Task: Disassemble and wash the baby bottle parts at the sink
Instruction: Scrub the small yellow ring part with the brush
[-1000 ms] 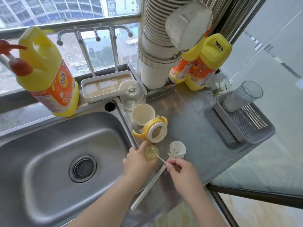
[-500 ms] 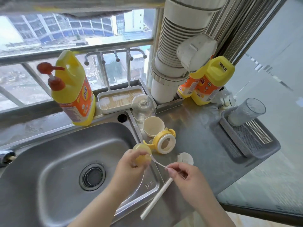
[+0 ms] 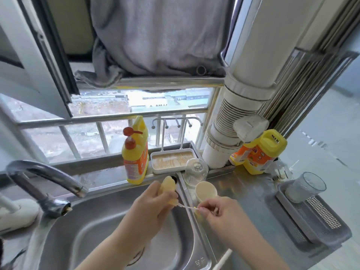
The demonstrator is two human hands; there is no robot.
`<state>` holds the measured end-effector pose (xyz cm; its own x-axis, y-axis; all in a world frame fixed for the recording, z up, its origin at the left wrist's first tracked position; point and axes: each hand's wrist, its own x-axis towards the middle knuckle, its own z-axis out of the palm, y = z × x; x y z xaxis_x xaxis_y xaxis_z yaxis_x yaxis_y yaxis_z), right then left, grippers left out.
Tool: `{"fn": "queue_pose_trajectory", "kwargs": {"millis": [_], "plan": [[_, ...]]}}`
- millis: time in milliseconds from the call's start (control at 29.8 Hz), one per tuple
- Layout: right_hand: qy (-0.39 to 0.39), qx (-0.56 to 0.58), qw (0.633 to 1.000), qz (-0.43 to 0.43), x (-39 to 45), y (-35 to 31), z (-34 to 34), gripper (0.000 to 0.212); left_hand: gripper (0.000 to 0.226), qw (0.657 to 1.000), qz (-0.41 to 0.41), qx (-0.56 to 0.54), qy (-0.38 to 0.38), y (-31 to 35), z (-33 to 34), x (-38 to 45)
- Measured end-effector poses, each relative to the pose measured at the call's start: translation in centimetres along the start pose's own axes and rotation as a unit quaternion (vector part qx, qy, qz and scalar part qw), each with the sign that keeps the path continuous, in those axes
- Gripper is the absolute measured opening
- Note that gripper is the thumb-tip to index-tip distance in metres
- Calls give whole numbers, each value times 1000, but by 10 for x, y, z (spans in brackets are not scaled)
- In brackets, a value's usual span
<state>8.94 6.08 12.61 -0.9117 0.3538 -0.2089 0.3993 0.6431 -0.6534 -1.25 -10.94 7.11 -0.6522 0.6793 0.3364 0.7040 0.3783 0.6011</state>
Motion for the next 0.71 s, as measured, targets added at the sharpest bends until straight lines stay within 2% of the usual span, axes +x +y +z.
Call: {"fn": "queue_pose_trajectory", "kwargs": {"millis": [134,269,369,470,604,705], "plan": [[29,-78,993,-86,14,-46,-9,13,26,999,39,22,15,10,-29,15],[103,-78,981,-148,16,-83,-24,13,32,997,14,-22,72,15,-65,30],[109,-160,961,-199,9,-104,-23,14,28,998,4,-18,54,18,-85,32],[152,-168,955,-192,3,-114,-25,16,20,999,-9,-6,30,16,-99,29],[140,-206,947,-202,-8,-128,-13,18,19,1000,-9,-1,7,11,-113,25],[179,-195,947,-180,-11,-133,-14,17,17,1000,11,15,-16,12,-127,25]]}}
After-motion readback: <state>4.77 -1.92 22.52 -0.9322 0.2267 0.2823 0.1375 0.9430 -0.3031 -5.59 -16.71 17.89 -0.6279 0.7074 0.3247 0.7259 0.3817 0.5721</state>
